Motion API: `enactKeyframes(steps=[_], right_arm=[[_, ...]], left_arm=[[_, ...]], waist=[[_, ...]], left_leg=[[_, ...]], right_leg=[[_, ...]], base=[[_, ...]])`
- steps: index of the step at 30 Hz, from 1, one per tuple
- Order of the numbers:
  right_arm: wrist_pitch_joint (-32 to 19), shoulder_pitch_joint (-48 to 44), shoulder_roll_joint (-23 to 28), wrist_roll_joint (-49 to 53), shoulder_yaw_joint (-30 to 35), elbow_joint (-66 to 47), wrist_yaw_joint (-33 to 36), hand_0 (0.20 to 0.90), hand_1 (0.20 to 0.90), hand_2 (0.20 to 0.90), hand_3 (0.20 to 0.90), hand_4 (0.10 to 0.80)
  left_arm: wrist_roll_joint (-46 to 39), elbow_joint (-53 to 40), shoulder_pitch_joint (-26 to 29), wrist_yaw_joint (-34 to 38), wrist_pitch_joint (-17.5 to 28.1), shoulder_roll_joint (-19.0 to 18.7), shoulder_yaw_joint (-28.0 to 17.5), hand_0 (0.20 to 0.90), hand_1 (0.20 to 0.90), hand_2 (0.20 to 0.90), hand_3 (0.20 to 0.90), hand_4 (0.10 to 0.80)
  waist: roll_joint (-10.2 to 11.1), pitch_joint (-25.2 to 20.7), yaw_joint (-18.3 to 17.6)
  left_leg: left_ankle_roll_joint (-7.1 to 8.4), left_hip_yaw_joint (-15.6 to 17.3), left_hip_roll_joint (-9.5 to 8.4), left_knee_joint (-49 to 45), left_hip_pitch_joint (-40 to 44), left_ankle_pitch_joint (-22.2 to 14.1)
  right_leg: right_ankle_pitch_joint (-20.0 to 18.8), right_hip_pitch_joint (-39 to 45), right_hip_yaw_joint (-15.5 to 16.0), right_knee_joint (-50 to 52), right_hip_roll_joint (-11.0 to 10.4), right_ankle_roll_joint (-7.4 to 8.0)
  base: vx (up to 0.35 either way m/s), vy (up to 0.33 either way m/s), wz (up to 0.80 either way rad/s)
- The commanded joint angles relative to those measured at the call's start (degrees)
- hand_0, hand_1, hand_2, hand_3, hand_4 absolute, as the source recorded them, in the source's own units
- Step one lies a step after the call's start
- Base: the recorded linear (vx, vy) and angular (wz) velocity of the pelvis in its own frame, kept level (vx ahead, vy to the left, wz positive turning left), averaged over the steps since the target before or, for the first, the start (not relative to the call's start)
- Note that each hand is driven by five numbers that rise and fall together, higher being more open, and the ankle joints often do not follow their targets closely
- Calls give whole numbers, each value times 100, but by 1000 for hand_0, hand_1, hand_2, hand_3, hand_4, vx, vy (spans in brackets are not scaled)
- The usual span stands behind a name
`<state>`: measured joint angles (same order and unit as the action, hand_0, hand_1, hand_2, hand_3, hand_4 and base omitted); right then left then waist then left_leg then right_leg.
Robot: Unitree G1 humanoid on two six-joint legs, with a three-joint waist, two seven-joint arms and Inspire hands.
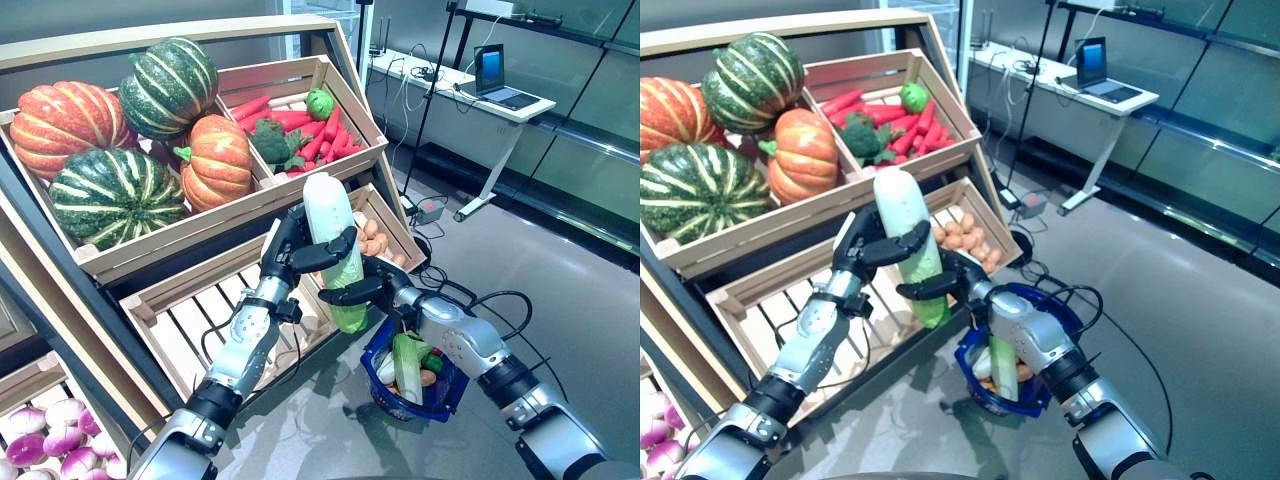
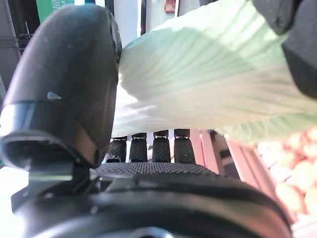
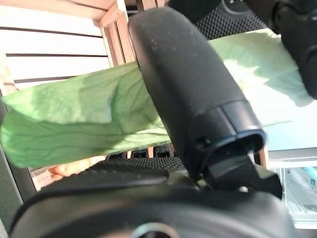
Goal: Put vegetables into the basket
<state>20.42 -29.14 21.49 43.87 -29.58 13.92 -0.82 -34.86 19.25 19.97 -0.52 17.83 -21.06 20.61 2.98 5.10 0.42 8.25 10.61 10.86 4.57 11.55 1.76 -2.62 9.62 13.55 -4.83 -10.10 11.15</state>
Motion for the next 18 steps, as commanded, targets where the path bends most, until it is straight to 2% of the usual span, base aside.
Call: enactKeyframes(steps=[1,5,9,10,11,18], right_arm=[[-278,-1307,-397,482,280,378,-229,900,900,900,900,800],[-474,-1435,-458,800,292,619,-272,900,900,900,900,800],[-559,-1489,-490,1050,352,696,-269,900,900,900,900,800],[-693,-1546,-509,1210,417,702,-299,641,641,641,641,627],[-773,-1561,-506,1248,443,703,-323,300,300,300,300,400],[-966,-1622,-476,1300,549,786,-438,300,300,300,300,400]], left_arm=[[-645,-876,585,-1091,628,240,592,300,300,300,300,400],[-1121,-977,504,-1493,439,270,755,300,300,300,300,400],[-1140,-1013,454,-1602,377,242,833,300,300,300,300,400],[-1076,-1023,394,-1633,362,188,914,300,300,300,300,400],[-1072,-1010,377,-1660,361,164,922,300,300,300,300,400],[-1042,-956,337,-1703,316,64,933,300,300,300,300,400]], waist=[[-32,-474,64],[-42,-479,97],[-46,-485,116],[-59,-485,127],[-65,-486,129],[-104,-494,136]], left_leg=[[-66,-76,-95,43,-320,-108],[-67,-65,-82,43,-316,-115],[-73,-68,-79,43,-316,-126],[-70,-68,-73,43,-327,-123],[-71,-65,-71,43,-329,-121],[-76,-76,-70,43,-348,-128]], right_leg=[[156,-66,-153,253,-144,-78],[153,-47,-121,242,-156,-77],[153,-42,-114,235,-156,-77],[151,-54,-113,240,-157,-73],[151,-59,-115,242,-157,-74],[150,-78,-137,231,-160,-76]], base=[[0,0,0],[2,8,7],[1,0,2],[-10,1,3],[-12,2,4],[-5,3,3]])
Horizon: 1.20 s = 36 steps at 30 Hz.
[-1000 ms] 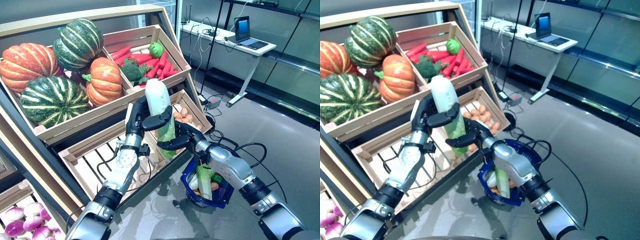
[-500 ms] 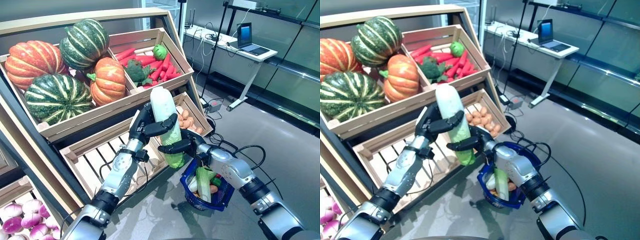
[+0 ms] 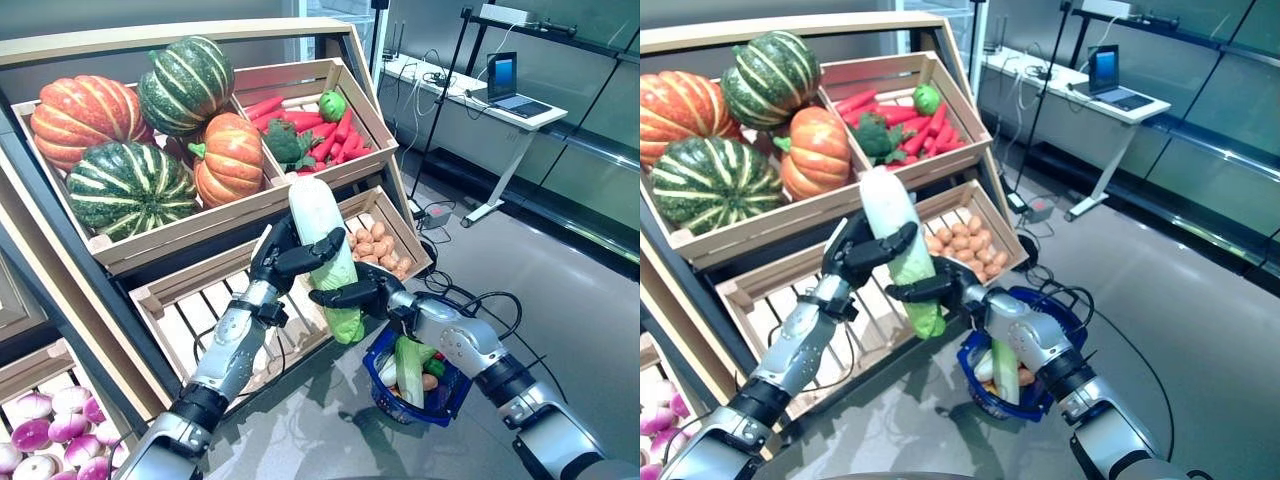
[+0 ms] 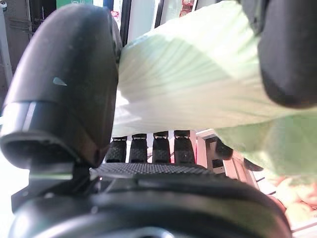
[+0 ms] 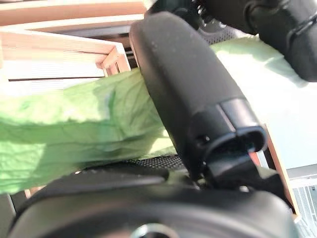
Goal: Put vegetables into the basket
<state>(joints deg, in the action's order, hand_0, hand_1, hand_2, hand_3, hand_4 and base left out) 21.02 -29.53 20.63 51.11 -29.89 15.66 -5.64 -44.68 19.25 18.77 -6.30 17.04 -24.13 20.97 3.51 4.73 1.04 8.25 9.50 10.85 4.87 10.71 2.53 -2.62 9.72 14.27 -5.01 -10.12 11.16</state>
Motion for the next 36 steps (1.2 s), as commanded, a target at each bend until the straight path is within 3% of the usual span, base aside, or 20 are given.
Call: enactKeyframes(steps=[1,9,10,11,27,32,36], right_arm=[[-1035,-1596,-362,586,583,616,38,300,300,300,300,400],[-1029,-1639,-220,473,582,654,-4,300,300,300,300,400],[-1019,-1635,-208,446,581,652,16,300,300,300,300,400],[-1021,-1627,-185,454,582,656,16,300,300,300,300,400],[-1041,-617,702,-197,1072,1088,-109,300,300,300,300,400],[-987,-105,1197,-591,1427,1619,-229,300,300,300,300,400],[-1018,49,1342,-681,1724,2036,-89,300,300,300,300,400]], left_arm=[[-11,-952,455,-1111,389,341,900,300,300,300,300,400],[259,-889,449,-1092,342,234,868,309,309,309,309,406],[329,-869,450,-1076,323,213,843,502,502,502,502,535],[347,-863,458,-1090,290,195,821,900,900,900,900,800],[949,-620,371,-718,167,-537,-49,900,900,900,900,800],[1120,-607,212,-378,96,-726,-599,900,900,900,900,800],[1210,-533,114,-184,81,-802,-783,900,900,900,900,800]], waist=[[-161,-454,74],[-168,-461,39],[-171,-467,32],[-170,-470,29],[-183,-421,-111],[-179,-384,-139],[-185,-335,-123]], left_leg=[[-77,33,-70,13,-265,-204],[-78,44,-66,13,-272,-203],[-80,39,-68,13,-272,-203],[-81,42,-68,13,-270,-203],[-83,184,-30,13,-303,-150],[-85,239,-11,13,-299,-144],[-78,250,9,-3,-319,-142]], right_leg=[[150,-99,-215,258,-160,-74],[146,-123,-256,251,-158,-72],[141,-123,-269,244,-153,-75],[138,-122,-275,237,-152,-74],[99,-225,-371,251,-139,-60],[98,-259,-370,266,-125,-73],[109,-277,-356,283,-120,-81]], base=[[0,0,0],[0,0,0],[0,0,0],[0,0,0],[-2,-1,-3],[0,-22,-7],[-17,-43,-2]])
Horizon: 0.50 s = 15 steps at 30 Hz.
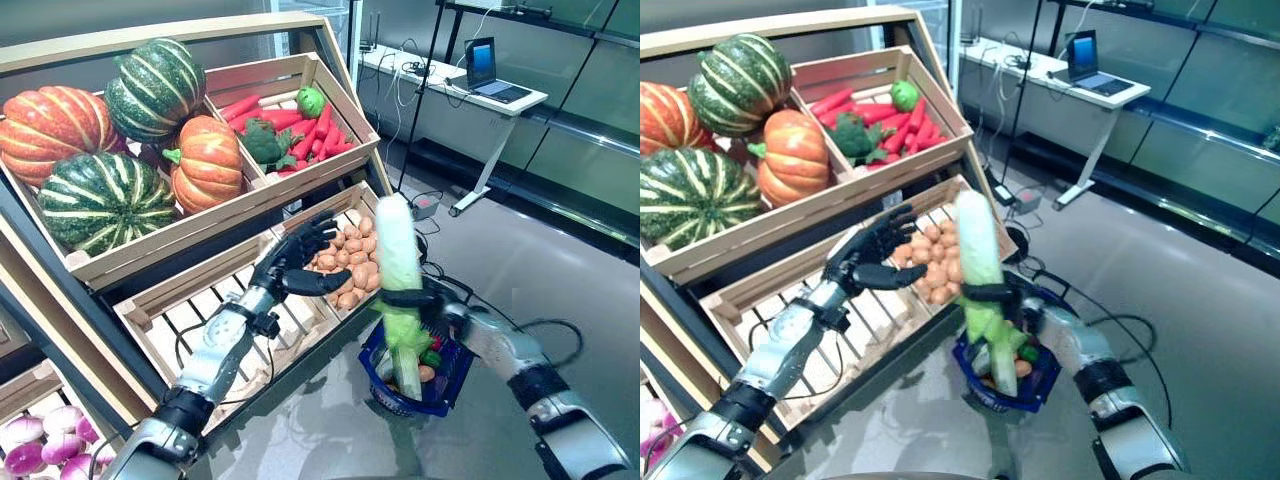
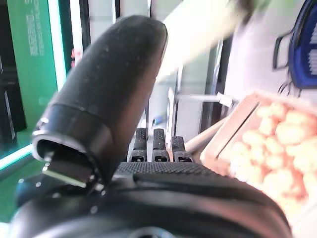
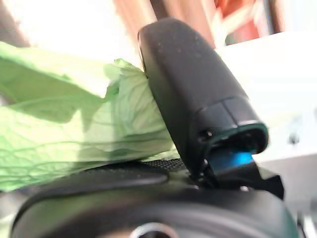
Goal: Put vegetables into the basket
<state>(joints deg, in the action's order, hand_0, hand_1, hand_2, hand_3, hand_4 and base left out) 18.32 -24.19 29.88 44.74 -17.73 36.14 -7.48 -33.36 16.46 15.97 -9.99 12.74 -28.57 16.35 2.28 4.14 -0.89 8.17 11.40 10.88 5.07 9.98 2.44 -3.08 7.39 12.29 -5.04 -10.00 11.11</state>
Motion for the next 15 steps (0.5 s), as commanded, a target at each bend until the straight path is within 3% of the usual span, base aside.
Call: enactKeyframes(steps=[1,10,15], right_arm=[[-780,-477,443,-48,591,121,146,300,300,300,300,400],[-1213,-408,468,-131,1560,1613,900,300,300,300,300,400],[-1370,-733,533,35,1547,2389,1125,300,300,300,300,400]], left_arm=[[47,-229,374,214,466,-365,-358,900,900,900,900,800],[-8,-362,-240,-62,412,-250,-478,900,900,900,900,800],[2,-493,-3,96,516,-419,-246,900,900,900,900,800]], waist=[[-64,-266,79],[-128,-79,346],[-188,339,494]], left_leg=[[-70,57,8,-28,-247,-136],[-51,0,4,-176,-331,-176],[-42,-119,69,-741,-927,-223]], right_leg=[[160,-42,-155,292,-129,-80],[144,13,25,242,-160,-70],[262,-374,94,736,-300,-76]], base=[[-12,-70,-2],[16,-70,-2],[-200,-61,9]])
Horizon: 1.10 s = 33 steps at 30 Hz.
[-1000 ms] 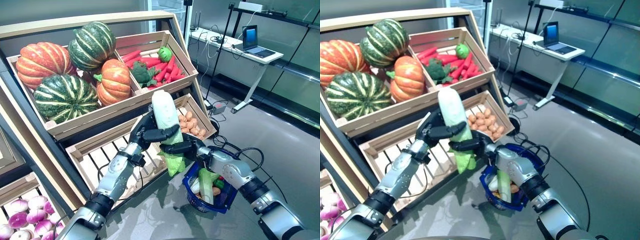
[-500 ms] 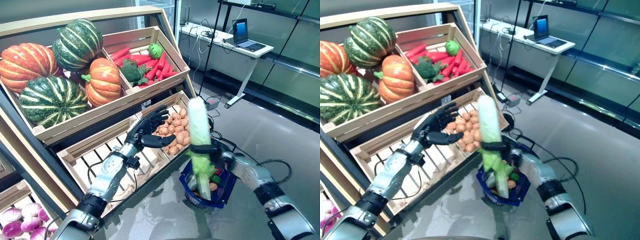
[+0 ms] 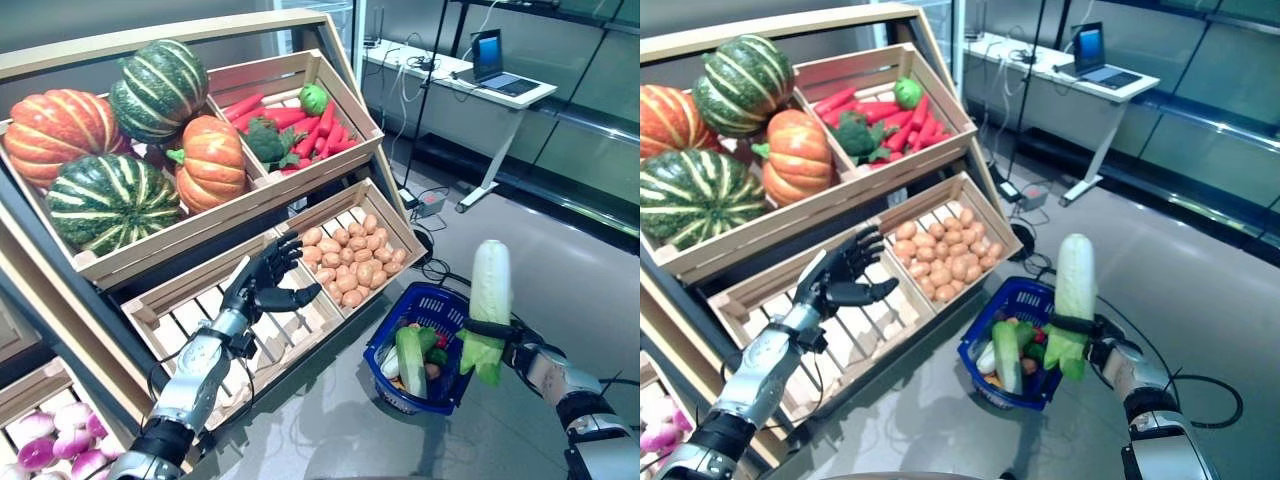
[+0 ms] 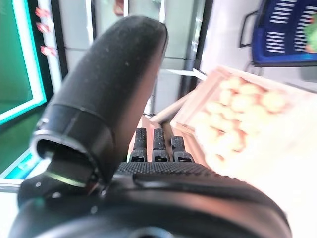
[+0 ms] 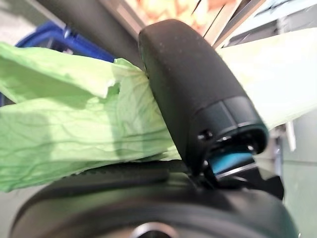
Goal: Put vegetables into the basket
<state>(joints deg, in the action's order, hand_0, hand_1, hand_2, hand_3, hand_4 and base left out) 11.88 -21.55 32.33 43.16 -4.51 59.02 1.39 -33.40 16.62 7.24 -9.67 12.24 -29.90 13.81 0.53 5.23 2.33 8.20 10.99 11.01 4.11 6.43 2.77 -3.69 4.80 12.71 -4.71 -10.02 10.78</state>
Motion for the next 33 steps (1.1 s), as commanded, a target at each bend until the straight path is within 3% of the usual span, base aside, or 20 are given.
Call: enactKeyframes(steps=[1,6,12,17,18,19,20,21,22,23,29,30,33], right_arm=[[-812,-1139,327,342,256,418,222,300,300,300,300,400],[-1083,-1568,444,860,303,779,212,300,300,300,300,400],[-1237,-1912,699,1015,448,936,193,300,300,300,300,400],[-1301,-2169,948,1081,518,1048,127,300,300,300,300,400],[-1301,-2171,949,1081,518,1050,126,300,300,300,300,400],[-1318,-2227,996,1073,518,1052,147,300,300,300,300,400],[-1327,-2268,1035,1068,512,1037,182,300,300,300,300,400],[-1347,-2354,1093,1051,505,1052,226,300,300,300,300,400],[-1354,-2415,1135,1066,497,1067,233,300,300,300,300,400],[-1371,-2498,1224,1096,476,1080,244,300,300,300,300,400],[-1546,-2645,1435,1076,476,1023,394,300,300,300,300,400],[-1575,-2660,1503,1087,508,1017,469,900,900,900,900,800],[-1560,-2668,1565,1070,570,1011,450,900,900,900,900,800]], left_arm=[[2,-540,1083,150,641,-376,112,900,900,900,900,800],[-346,-747,1536,452,850,-544,251,900,900,900,900,800],[-350,-1011,1616,701,936,-461,406,900,900,900,900,800],[-599,-1063,1733,845,1175,-416,572,900,900,900,900,800],[-599,-1061,1735,845,1176,-415,573,900,900,900,900,800],[-611,-1088,1747,891,1230,-383,599,900,900,900,900,800],[-622,-1122,1750,909,1252,-382,600,900,900,900,900,800],[-611,-1146,1751,950,1283,-373,622,900,900,900,900,800],[-601,-1136,1770,961,1301,-365,633,900,900,900,900,800],[-602,-1125,1792,1017,1314,-379,673,900,900,900,900,800],[-612,-1003,1777,1062,1433,-429,703,900,900,900,900,800],[-673,-986,1756,1044,1453,-450,698,900,900,900,900,800],[-731,-967,1750,1015,1453,-476,686,900,900,900,900,800]], waist=[[-12,466,250],[-101,1361,301],[-264,1885,275],[-331,2150,235],[-330,2143,236],[-354,2200,216],[-366,2240,204],[-388,2265,192],[-398,2286,184],[-421,2306,162],[-434,2303,104],[-432,2281,104],[-422,2256,103]], left_leg=[[-51,-208,61,-1022,-901,-312],[-25,-600,247,-2663,-2129,-748],[-107,-830,268,-4297,-3367,-1475],[-215,-970,182,-5311,-4066,-1975],[-216,-970,182,-5326,-4083,-1982],[-190,-1040,164,-5588,-4170,-2221],[-236,-1024,160,-5680,-4288,-2174],[-215,-1078,157,-5971,-4385,-2441],[-258,-1059,156,-6045,-4513,-2364],[-231,-1105,169,-6334,-4585,-2644],[-253,-1154,212,-6852,-4824,-2928],[-254,-1173,215,-6976,-4875,-2997],[-263,-1190,223,-7079,-4908,-3057]], right_leg=[[423,-283,79,1010,-372,-45],[757,-1166,-11,2305,-674,-167],[1373,-2439,-319,4056,-961,-329],[1724,-3442,-609,5297,-1242,-374],[1732,-3461,-616,5313,-1244,-372],[1901,-3631,-713,5591,-1269,-336],[1834,-3777,-720,5655,-1293,-379],[2027,-3940,-794,5920,-1314,-337],[1945,-4081,-786,5972,-1343,-391],[2154,-4227,-852,6252,-1364,-354],[2363,-4577,-916,6708,-1410,-393],[2425,-4633,-917,6807,-1411,-402],[2484,-4676,-909,6912,-1415,-406]], base=[[-184,-72,26],[-285,-77,27],[-161,20,14],[-120,16,17],[1,3,6],[-54,2,2],[0,0,0],[-131,6,4],[-8,-1,6],[-53,10,3],[-7,7,4],[6,-5,5],[12,-13,5]])
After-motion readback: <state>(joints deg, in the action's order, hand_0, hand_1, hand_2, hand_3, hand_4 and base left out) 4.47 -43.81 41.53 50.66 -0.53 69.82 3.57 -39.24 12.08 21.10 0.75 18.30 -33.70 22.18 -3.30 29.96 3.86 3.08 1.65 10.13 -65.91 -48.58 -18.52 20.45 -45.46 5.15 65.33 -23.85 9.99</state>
